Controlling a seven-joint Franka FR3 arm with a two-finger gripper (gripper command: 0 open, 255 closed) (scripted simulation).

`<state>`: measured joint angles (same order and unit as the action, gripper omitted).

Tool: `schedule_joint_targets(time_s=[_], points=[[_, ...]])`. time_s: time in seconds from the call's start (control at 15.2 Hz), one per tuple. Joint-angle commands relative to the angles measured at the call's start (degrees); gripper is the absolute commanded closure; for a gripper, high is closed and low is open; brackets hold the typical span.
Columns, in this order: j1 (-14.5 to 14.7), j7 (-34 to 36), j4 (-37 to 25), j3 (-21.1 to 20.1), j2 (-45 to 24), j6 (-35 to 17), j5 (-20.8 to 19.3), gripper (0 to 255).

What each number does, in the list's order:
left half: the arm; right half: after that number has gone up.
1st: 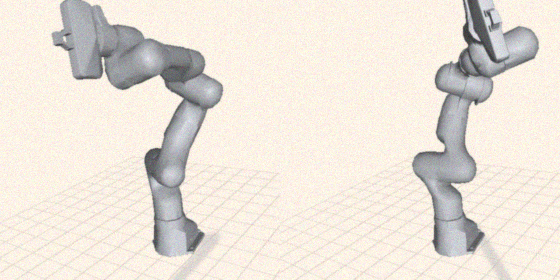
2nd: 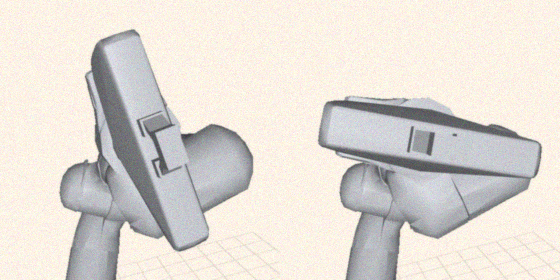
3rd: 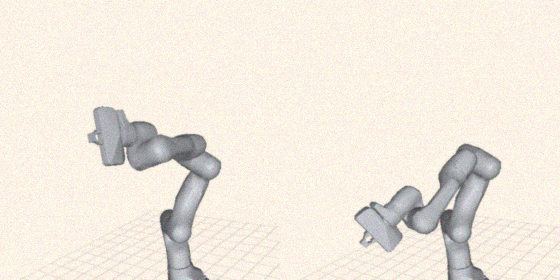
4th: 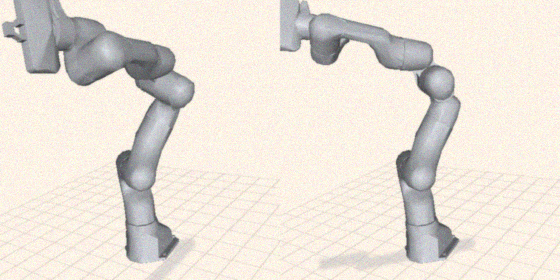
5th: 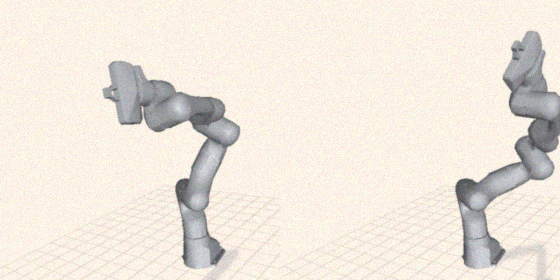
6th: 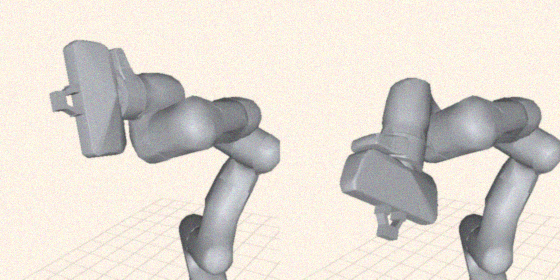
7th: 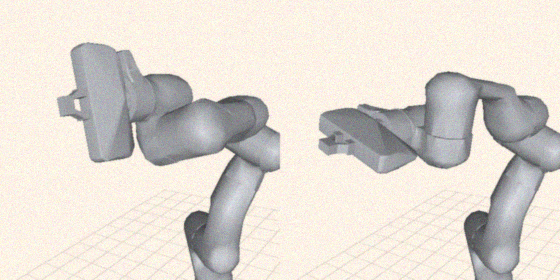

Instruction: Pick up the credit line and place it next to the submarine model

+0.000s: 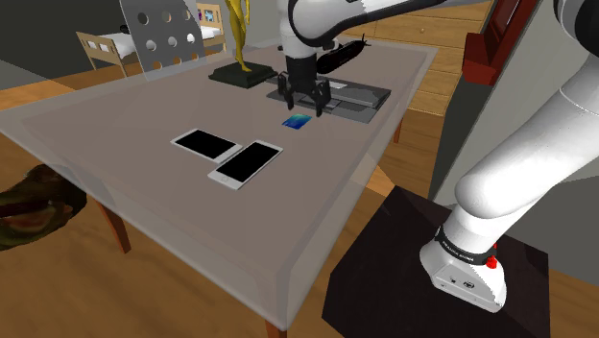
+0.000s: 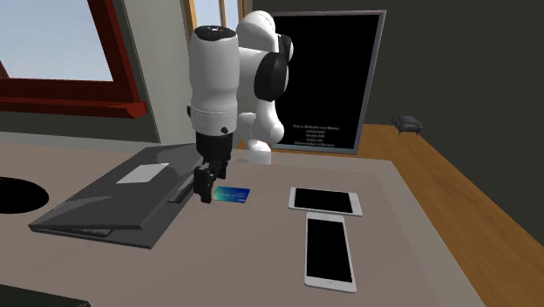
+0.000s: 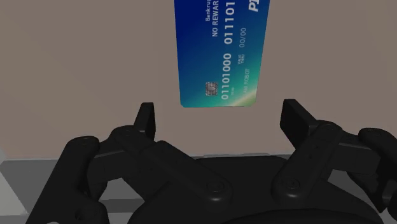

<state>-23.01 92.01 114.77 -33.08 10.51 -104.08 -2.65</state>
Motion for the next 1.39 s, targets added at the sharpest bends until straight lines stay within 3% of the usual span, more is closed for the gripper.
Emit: schedule_joint_targets(time_s=[0.0, 0.33, 0.4, 0.99, 1.32], points=[[0.0, 0.02, 0.27, 0.0, 0.01, -0.28, 0.0, 0], [0.0, 0.02, 0.27, 0.0, 0.01, -0.28, 0.0, 0], [0.0, 0.02, 0.27, 0.0, 0.01, -0.28, 0.0, 255], [0.0, 0.02, 0.27, 0.0, 0.01, -0.28, 0.0, 255], [-0.09, -0.49, -3.37, 0.2, 0.23, 3.51, 0.12, 255]])
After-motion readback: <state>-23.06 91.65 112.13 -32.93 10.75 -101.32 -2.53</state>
